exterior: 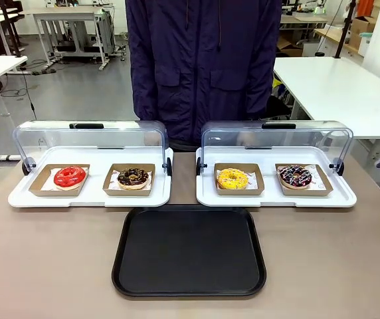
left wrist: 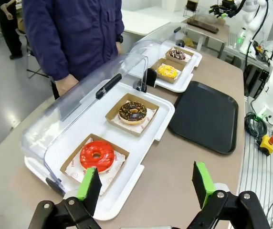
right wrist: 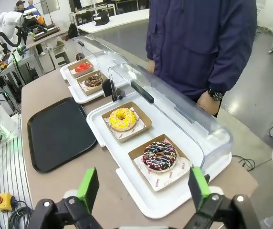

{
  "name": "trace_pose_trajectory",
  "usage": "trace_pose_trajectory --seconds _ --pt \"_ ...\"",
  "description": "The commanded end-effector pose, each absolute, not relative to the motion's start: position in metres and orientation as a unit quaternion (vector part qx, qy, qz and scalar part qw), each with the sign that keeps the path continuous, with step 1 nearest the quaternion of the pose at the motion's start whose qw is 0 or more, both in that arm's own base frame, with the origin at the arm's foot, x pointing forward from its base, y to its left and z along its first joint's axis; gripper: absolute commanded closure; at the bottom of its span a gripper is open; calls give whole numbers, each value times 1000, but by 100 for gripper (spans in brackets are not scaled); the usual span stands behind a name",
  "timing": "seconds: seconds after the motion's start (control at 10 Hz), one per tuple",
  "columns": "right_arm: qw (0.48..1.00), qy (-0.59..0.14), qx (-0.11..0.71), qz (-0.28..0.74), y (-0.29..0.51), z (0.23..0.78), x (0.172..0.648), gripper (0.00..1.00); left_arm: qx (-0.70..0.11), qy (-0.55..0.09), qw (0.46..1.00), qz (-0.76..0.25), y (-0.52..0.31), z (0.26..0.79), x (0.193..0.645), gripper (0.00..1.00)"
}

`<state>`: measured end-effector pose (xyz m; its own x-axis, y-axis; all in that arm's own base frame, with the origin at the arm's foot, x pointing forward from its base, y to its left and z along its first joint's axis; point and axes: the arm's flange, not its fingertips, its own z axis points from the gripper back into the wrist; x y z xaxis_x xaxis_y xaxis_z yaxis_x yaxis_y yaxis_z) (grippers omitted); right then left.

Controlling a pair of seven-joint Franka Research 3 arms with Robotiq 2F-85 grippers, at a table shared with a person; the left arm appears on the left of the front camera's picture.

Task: Move the fourth donut from the left to the tray.
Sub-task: Pick up the Paper togo box containing the Donut indicated by the person and place it on the Handle tray.

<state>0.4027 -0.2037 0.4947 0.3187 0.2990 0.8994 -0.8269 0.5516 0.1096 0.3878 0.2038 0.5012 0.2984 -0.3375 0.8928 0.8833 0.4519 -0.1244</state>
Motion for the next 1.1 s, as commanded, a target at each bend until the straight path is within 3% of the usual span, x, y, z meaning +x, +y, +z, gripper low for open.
trace_pose_trajectory --seconds 0.0,1.0 --pt "752 -456 296 372 -203 495 405 0 -324 -426 736 -415 204 504 388 0" --pt "752 -456 296 372 -203 495 405 0 -324 -426 736 -415 204 504 388 0"
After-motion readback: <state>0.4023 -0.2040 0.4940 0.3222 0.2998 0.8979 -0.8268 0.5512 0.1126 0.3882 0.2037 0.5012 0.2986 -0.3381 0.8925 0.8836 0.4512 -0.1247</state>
